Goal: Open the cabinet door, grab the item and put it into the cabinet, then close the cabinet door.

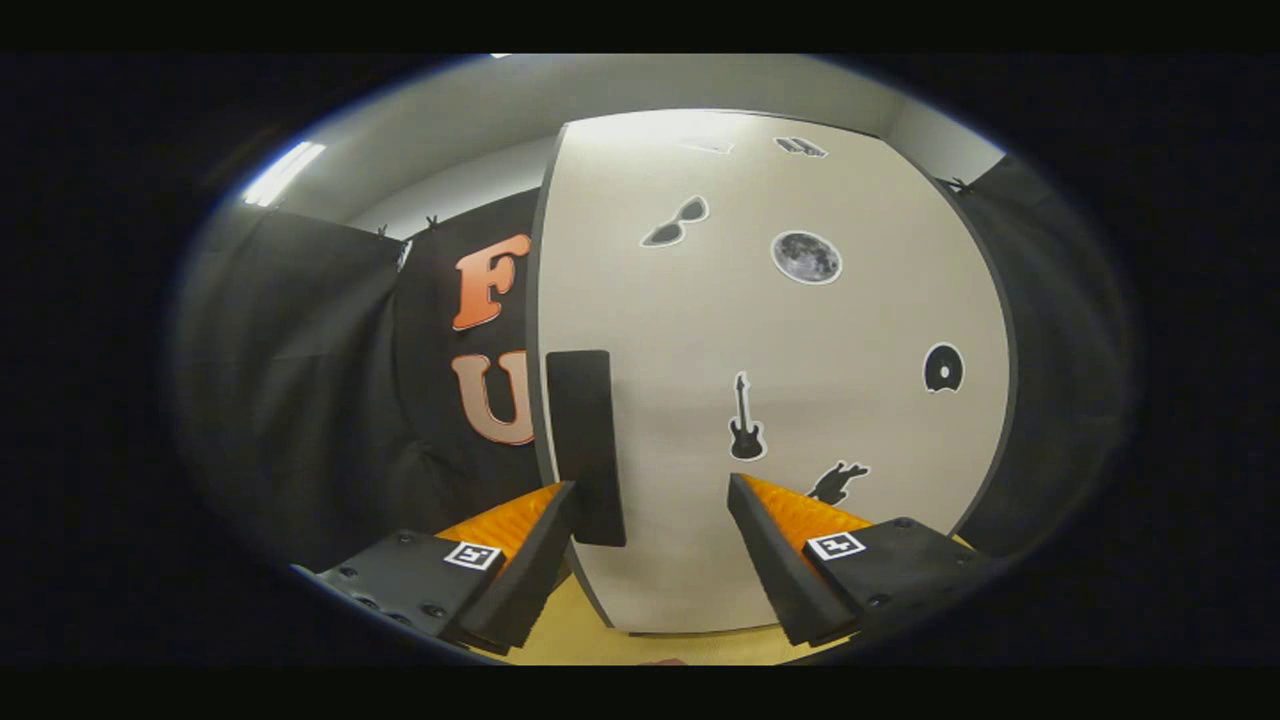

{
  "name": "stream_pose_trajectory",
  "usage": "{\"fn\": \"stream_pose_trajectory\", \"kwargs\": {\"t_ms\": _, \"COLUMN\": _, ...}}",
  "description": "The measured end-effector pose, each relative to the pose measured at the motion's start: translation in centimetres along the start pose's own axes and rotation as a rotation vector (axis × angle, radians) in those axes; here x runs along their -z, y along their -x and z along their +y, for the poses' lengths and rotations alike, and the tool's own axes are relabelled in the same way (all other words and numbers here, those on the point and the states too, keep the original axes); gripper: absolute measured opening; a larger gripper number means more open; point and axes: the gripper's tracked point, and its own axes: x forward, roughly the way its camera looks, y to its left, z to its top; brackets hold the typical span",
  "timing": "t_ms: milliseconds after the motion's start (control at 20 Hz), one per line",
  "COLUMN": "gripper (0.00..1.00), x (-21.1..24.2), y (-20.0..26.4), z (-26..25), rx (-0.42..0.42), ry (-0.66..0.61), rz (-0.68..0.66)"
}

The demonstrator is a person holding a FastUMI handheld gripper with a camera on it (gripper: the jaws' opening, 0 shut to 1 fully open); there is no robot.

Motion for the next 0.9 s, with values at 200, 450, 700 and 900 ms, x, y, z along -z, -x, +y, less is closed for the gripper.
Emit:
{"fn": "stream_pose_trajectory", "kwargs": {"t_ms": 200, "gripper": 0.96, "x": -0.7, "y": 1.7, "z": 0.1, "rx": -0.017, "ry": 0.01, "rz": -0.014}}
{"fn": "stream_pose_trajectory", "kwargs": {"t_ms": 450, "gripper": 0.96, "x": -1.3, "y": 6.2, "z": -1.1, "rx": -0.022, "ry": 0.023, "rz": -0.026}}
{"fn": "stream_pose_trajectory", "kwargs": {"t_ms": 700, "gripper": 0.95, "x": -1.4, "y": 12.1, "z": -3.1, "rx": -0.009, "ry": 0.041, "rz": -0.024}}
{"fn": "stream_pose_trajectory", "kwargs": {"t_ms": 900, "gripper": 0.95, "x": -2.2, "y": 16.5, "z": -5.8, "rx": 0.016, "ry": 0.067, "rz": -0.041}}
